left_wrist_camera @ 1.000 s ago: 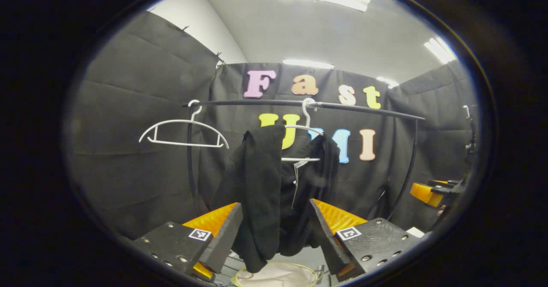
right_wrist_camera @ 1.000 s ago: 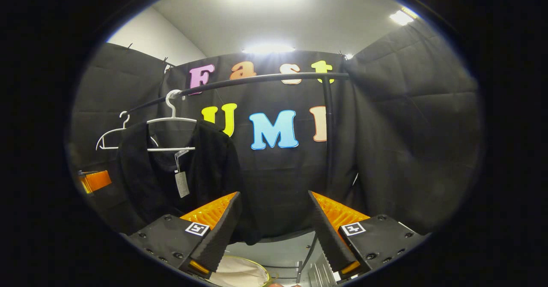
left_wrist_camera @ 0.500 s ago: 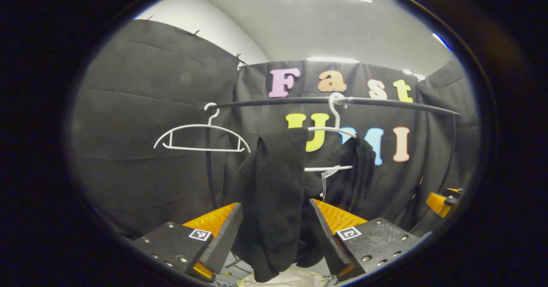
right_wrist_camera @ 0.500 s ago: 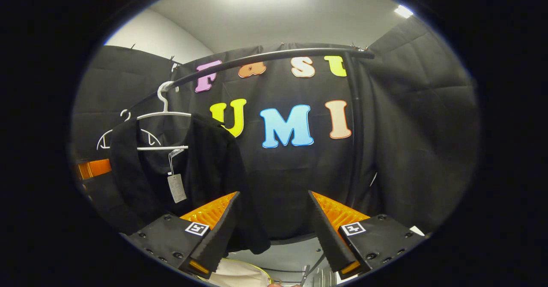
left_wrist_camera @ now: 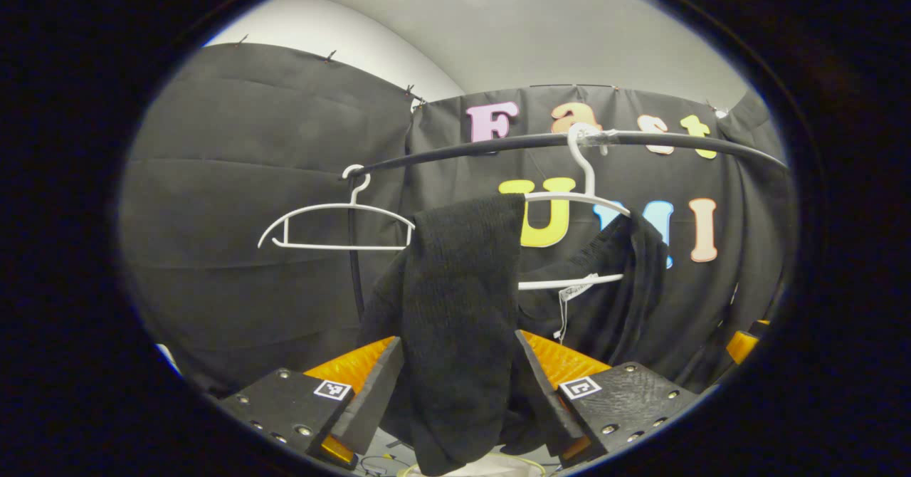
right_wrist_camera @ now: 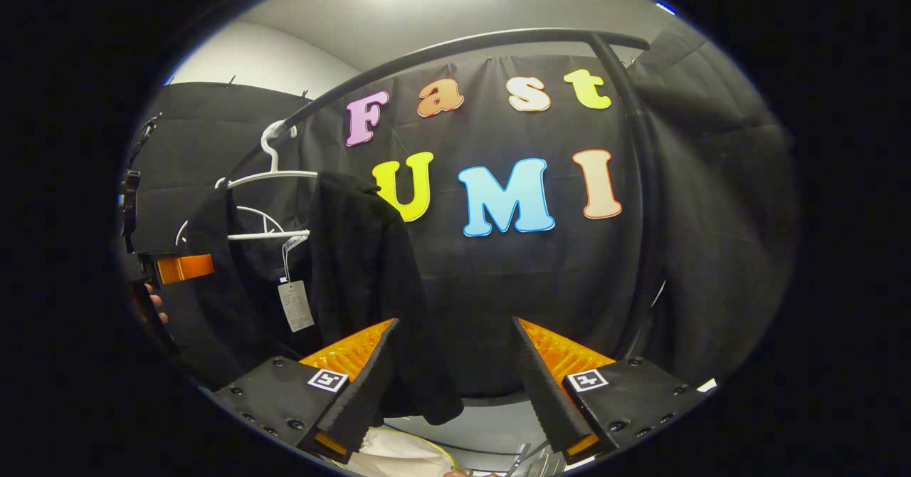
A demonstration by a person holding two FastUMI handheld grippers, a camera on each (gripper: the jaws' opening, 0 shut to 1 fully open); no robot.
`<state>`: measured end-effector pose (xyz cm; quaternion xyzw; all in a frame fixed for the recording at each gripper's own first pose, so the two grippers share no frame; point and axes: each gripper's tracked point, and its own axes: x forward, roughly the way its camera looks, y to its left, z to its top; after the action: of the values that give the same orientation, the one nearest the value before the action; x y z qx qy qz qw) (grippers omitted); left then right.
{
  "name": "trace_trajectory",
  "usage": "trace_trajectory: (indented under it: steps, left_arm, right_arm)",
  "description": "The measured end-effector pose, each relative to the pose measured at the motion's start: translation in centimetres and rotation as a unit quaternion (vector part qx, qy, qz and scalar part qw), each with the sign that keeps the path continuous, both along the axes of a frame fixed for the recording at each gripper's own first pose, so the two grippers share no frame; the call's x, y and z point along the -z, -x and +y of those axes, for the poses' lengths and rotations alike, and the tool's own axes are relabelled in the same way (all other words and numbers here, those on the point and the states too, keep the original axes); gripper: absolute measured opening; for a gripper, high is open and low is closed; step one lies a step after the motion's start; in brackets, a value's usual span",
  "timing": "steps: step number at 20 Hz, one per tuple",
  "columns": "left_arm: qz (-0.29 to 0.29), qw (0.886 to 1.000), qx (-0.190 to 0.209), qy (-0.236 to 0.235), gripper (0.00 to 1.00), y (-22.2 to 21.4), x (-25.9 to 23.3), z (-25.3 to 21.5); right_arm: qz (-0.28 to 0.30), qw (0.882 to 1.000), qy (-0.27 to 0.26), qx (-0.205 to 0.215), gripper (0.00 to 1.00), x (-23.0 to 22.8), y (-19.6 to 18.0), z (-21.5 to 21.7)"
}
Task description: Grasp the clothes on the hanger with both hands and then place them into the laundry hamper below.
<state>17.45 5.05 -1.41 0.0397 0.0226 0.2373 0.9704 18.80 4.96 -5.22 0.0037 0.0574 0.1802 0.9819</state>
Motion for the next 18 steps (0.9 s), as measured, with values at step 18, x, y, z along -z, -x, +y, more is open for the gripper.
trace_trajectory:
  steps: [18]
  left_arm:
    - [-0.005,0.998,-0.058,0.003,0.81,-5.5,0.9,3.0]
  right_arm:
    - [0.013,0.996,0.019,-0.084,0.96,2.1,-6.9,3.4]
